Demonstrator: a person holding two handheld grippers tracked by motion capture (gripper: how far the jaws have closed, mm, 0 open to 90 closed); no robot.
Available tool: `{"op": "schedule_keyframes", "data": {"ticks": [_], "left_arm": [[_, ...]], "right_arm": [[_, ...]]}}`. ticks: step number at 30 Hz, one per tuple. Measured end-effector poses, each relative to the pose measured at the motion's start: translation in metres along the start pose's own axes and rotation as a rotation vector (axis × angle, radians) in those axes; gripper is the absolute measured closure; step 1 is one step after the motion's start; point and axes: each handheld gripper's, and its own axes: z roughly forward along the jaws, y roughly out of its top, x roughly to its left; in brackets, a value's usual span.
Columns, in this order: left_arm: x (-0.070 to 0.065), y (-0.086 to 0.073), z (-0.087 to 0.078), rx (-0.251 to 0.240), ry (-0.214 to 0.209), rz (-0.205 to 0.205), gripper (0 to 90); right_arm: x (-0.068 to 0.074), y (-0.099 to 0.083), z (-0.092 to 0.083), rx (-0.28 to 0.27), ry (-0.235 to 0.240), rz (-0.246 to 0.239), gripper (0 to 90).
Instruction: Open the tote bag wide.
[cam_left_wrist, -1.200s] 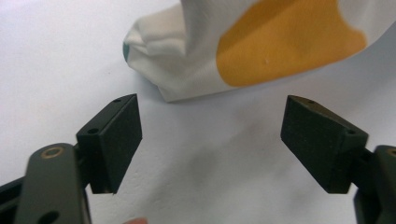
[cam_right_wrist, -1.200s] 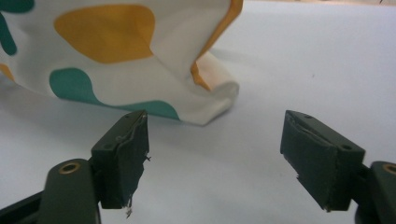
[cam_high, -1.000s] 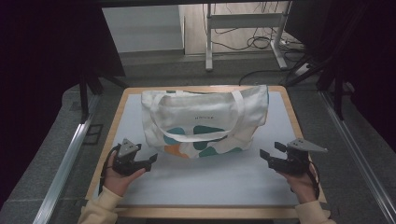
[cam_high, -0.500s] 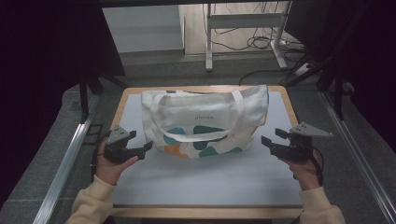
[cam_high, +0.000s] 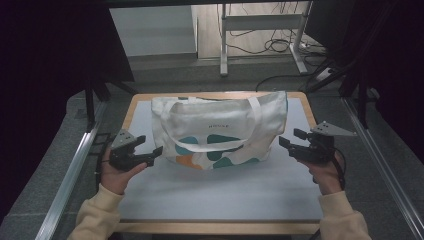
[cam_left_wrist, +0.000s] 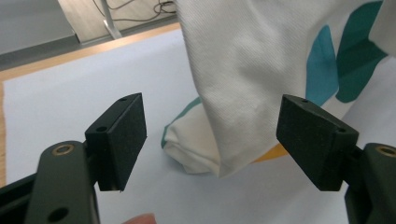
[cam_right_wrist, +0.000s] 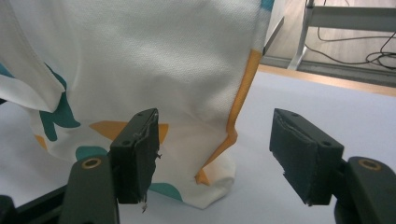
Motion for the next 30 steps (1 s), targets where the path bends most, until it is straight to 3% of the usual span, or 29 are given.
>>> {"op": "schedule_keyframes", "data": {"ticks": [3,7,11,16,22,30], "left_arm": [[0.001,0.001,0.001,-0.001,-0.001,-0.012,24.8],[0.000,0.007,0.002,0.001,0.009,0.003,25.5],[0.002,0.016,0.005,-0.002,0.012,0.008,26.9],[0.005,0.030,0.013,-0.012,-0.016,0.012,32.9],[0.003,0.034,0.019,-0.013,-0.050,0.016,47.4],[0.005,0.034,0.020,-0.019,-0.077,0.017,68.0]], "right_arm": [[-0.002,-0.005,0.000,-0.002,0.002,0.013,32.8],[-0.008,-0.007,0.000,0.005,-0.002,0.019,33.1],[-0.011,0.001,0.001,0.011,-0.018,0.000,33.2],[-0.015,0.018,0.010,0.020,-0.014,-0.012,33.6],[-0.014,0.030,0.017,0.015,-0.017,-0.044,35.7],[-0.021,0.037,0.036,0.045,0.065,0.012,42.8]]}}
